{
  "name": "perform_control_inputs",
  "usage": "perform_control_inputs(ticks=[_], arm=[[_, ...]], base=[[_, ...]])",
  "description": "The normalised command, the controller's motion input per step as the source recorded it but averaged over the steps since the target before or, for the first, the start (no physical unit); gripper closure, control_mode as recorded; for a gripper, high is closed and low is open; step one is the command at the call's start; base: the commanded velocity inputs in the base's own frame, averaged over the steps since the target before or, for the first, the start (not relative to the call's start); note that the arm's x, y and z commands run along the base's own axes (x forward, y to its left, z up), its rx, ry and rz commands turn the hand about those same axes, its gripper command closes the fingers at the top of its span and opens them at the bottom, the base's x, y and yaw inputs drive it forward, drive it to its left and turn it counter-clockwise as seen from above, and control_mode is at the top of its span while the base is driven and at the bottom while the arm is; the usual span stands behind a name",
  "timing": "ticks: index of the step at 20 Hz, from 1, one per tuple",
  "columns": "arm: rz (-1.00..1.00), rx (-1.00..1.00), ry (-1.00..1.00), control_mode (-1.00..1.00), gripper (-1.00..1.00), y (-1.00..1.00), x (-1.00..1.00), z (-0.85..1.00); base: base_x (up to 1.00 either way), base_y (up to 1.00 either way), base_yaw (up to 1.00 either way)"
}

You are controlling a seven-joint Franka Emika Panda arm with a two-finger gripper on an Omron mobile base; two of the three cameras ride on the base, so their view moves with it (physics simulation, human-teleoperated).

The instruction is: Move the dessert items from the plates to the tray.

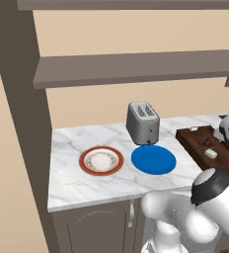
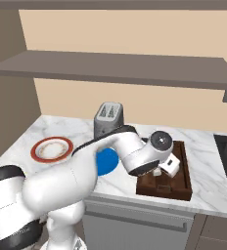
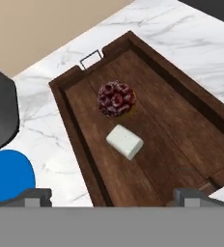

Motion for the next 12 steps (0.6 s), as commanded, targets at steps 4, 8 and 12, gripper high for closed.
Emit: perform_control_inputs(ticks=[4,8,12], arm=[[0.07,-0.27,-0.02,-1.00,-1.00,0.96,-1.00,0.37],[0.14,-0.15,-0.01,-1.00,-1.00,0.44,-0.50,0.00],[0.09,0.02,-0.16,-1.00,-1.00,0.19,-0.45,0.07]], base=[[0.00,0.00,0.00],[0.00,0.00,0.00],[0.00,0.00,0.00]])
